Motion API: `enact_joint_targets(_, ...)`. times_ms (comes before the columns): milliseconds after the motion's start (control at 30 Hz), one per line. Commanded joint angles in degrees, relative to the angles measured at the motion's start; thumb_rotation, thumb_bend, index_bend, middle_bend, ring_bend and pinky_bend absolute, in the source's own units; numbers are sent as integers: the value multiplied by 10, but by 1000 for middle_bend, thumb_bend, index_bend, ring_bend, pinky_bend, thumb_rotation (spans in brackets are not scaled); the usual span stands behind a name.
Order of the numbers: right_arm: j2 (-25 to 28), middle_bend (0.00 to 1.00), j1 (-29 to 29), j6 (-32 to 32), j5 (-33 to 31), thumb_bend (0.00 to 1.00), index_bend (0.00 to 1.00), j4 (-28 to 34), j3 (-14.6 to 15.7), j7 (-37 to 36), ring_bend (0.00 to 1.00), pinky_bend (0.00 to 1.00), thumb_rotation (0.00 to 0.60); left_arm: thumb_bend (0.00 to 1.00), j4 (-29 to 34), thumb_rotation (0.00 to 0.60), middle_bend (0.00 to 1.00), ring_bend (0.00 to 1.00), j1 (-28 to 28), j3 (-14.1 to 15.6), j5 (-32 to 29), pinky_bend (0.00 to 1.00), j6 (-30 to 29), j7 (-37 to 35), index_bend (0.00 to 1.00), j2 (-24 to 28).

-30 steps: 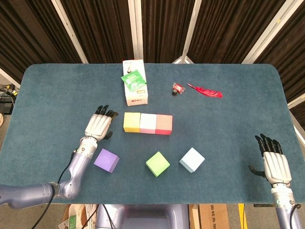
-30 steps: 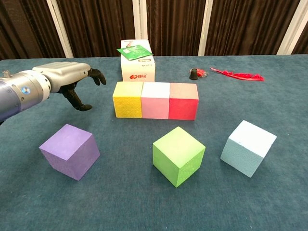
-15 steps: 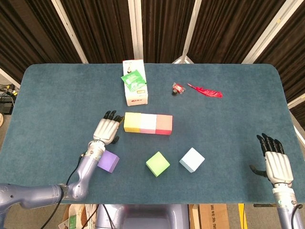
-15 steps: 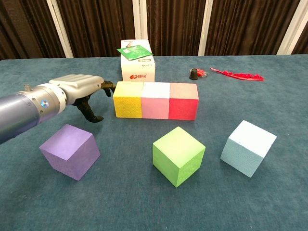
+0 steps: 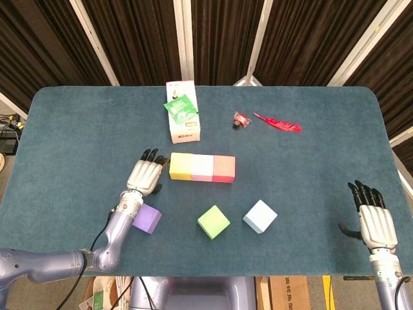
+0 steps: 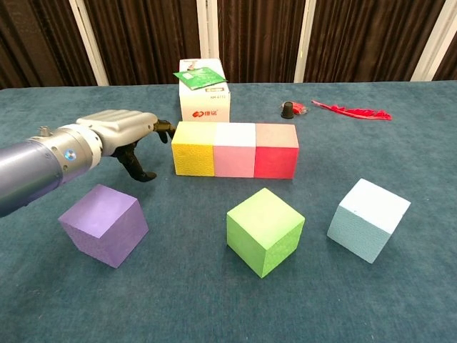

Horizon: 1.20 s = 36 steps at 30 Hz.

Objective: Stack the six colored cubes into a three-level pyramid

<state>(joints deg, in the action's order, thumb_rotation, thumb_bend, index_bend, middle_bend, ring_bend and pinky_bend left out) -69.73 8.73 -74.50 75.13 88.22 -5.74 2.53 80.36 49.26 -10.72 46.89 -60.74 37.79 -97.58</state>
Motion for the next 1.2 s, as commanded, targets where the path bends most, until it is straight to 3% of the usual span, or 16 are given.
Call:
enact_joint_targets(33, 0, 0, 0, 0, 1, 235, 0, 0, 0, 0, 0, 0, 600, 402, 14, 600, 187, 0, -7, -2, 2, 0, -12, 4, 253, 16)
enact_joint_targets(233, 0, 0, -1, -3, 3, 235, 0, 1, 0, 0, 0, 0, 600, 403, 61, 600, 167, 0, -23, -8, -18, 0, -35, 23, 290, 63)
enact_joint_targets(333, 0, 0, 0, -1, 2, 235, 0, 0, 1, 0, 0, 0, 600, 404, 123, 600, 151, 0, -47, -19, 2, 0, -43, -31, 262, 112)
enact_joint_targets(467, -2, 0, 1, 0, 3, 235, 0, -3, 1, 2, 0, 0, 600, 405, 193, 600, 130, 0, -100, -20, 95, 0, -79, -148, 202, 174)
enact_joint_targets(633, -6, 0, 2, -1, 8, 234, 0, -5, 4, 7, 0, 0, 600, 405, 242, 600, 117, 0, -180, 18, 250, 0, -153, -293, 189, 259)
enact_joint_targets(733, -8, 0, 2, -2, 12, 235, 5, -5, 5, 8, 0, 0, 600, 405, 234, 600, 110, 0, -219, 44, 324, 0, -197, -355, 189, 301)
enact_joint_targets(867, -14, 0, 4, -4, 20, 235, 10, 3, 9, 11, 0, 0, 600, 406, 178, 600, 93, 0, -268, 69, 390, 0, -268, -400, 187, 330)
enact_joint_targets(1033, -1, 0, 27, 25, 48, 235, 10, 42, 16, 15, 0, 0, 600, 405, 97, 600, 70, 0, -317, 86, 402, 0, -315, -468, 179, 319)
enact_joint_targets(1200, 35, 1, 64, 62, 57, 235, 19, 96, 3, 50, 0, 0, 600, 405, 52, 600, 66, 0, -350, 89, 412, 0, -358, -500, 179, 302)
